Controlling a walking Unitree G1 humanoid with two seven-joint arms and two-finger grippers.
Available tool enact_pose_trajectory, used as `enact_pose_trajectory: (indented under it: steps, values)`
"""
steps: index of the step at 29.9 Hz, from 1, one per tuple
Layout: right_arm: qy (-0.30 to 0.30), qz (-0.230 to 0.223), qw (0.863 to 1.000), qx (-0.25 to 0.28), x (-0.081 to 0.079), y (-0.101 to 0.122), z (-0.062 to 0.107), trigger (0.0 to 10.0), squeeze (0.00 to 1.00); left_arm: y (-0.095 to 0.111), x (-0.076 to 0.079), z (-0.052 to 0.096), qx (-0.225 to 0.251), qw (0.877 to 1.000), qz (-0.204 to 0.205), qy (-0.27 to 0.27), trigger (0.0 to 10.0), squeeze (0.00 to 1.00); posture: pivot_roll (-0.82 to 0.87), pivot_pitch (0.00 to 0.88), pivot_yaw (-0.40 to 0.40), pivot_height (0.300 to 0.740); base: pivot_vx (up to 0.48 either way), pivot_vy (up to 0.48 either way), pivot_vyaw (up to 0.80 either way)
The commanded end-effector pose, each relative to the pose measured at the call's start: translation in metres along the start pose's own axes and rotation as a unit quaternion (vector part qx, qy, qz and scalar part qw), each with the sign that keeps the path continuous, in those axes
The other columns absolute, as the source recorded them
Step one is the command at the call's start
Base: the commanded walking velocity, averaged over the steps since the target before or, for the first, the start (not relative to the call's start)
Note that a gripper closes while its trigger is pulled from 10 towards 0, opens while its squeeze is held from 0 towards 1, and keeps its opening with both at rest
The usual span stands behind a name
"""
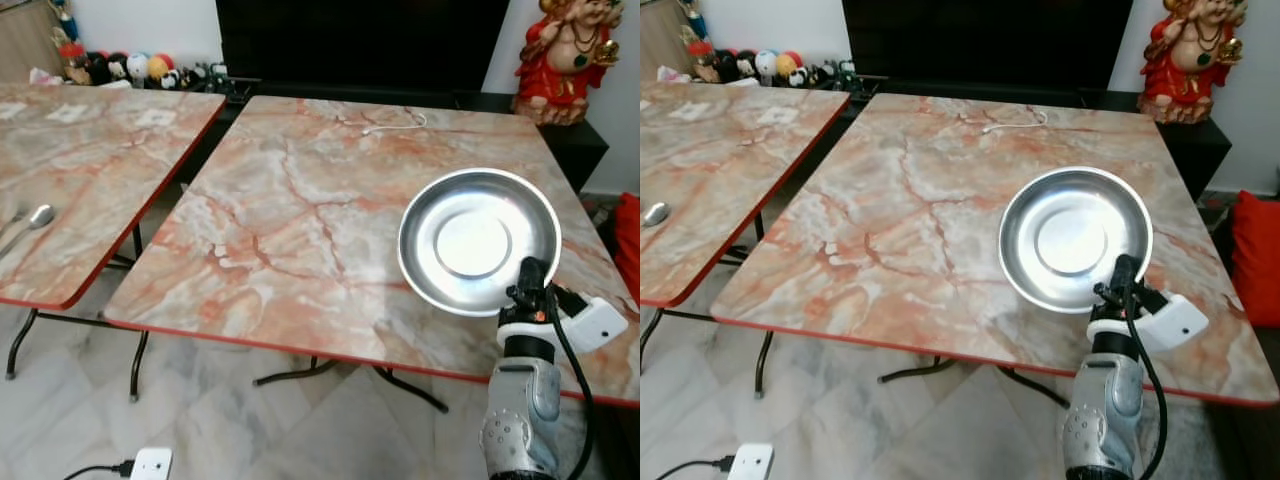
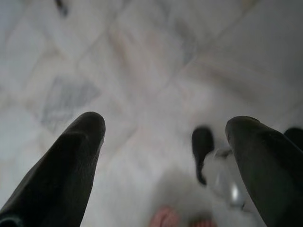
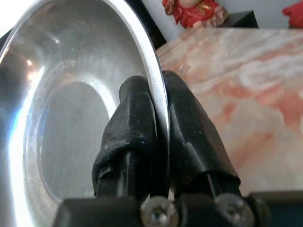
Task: Setting the table
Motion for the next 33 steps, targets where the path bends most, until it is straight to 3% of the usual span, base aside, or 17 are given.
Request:
enact_pose_trajectory:
  steps: [1, 11, 18, 20, 22, 23, 24, 25, 29, 33]
  values:
    - [-0.005, 0.000, 1.000, 0.011, 0.003, 0.007, -0.001, 10.0, 0.00, 0.000, 0.005, -0.001, 0.002, 1.000, 0.009, -0.004, 10.0, 0.00, 0.04, 0.020, -0.027, 0.740, 0.307, 0.000, 0.00]
    - [0.013, 0.007, 1.000, -0.001, -0.007, 0.008, -0.006, 10.0, 0.00, -0.002, 0.004, 0.000, 0.003, 1.000, 0.012, -0.004, 10.0, 0.00, 0.03, 0.028, -0.038, 0.740, 0.000, 0.000, 0.00]
    - [0.066, 0.015, 0.996, -0.064, -0.016, 0.005, -0.008, 10.0, 0.00, -0.020, 0.002, 0.005, -0.013, 1.000, 0.015, -0.003, 10.0, 0.00, 0.02, 0.040, -0.047, 0.740, 0.000, 0.000, 0.00]
    - [0.075, 0.056, 0.991, -0.093, -0.013, 0.001, -0.009, 10.0, 0.00, -0.022, 0.004, 0.006, -0.015, 1.000, 0.016, -0.004, 10.0, 0.00, 0.01, 0.042, -0.052, 0.740, 0.000, 0.000, 0.00]
    - [0.081, 0.082, 0.979, -0.170, -0.004, -0.011, -0.009, 10.0, 0.00, -0.028, 0.009, 0.007, -0.020, 1.000, 0.017, -0.006, 10.0, 0.00, 0.00, 0.045, -0.054, 0.740, 0.000, 0.000, 0.00]
    - [0.081, 0.085, 0.976, -0.184, -0.003, -0.013, -0.010, 10.0, 0.00, -0.029, 0.010, 0.007, -0.021, 1.000, 0.018, -0.007, 10.0, 0.00, 0.00, 0.045, -0.057, 0.740, 0.000, 0.000, 0.00]
    - [0.106, 0.053, 0.972, -0.203, -0.010, -0.011, -0.010, 10.0, 0.00, -0.027, 0.011, 0.006, -0.021, 1.000, 0.018, -0.008, 10.0, 0.00, 0.00, 0.046, -0.059, 0.740, 0.000, 0.000, 0.00]
    - [0.122, 0.052, 0.967, -0.215, -0.014, -0.011, -0.009, 10.0, 0.00, -0.025, 0.011, 0.005, -0.019, 1.000, 0.019, -0.008, 10.0, 0.00, 0.00, 0.048, -0.064, 0.740, 0.000, 0.000, 0.00]
    - [0.180, 0.073, 0.941, -0.276, -0.023, -0.022, 0.000, 10.0, 0.00, -0.022, 0.014, 0.004, -0.017, 0.999, 0.027, -0.008, 10.0, 0.00, 0.00, 0.046, -0.077, 0.740, 0.000, 0.000, 0.00]
    - [0.185, 0.071, 0.926, -0.321, -0.020, -0.036, 0.007, 10.0, 0.00, -0.023, 0.017, 0.004, -0.017, 0.999, 0.031, -0.009, 10.0, 0.00, 0.01, 0.043, -0.087, 0.740, 0.000, 0.000, 0.00]
Point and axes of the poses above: a point about 5 cm out from each wrist's last joint towards the gripper, its own z axis pointing back from the gripper into the wrist, its own y axis along the axis of the wrist's last joint, x = y × z, the point moved 6 cm from there along -z, pointing out of the wrist towards the gripper, and after that the axes turned 1 degree about z, right-handed, at the moved point
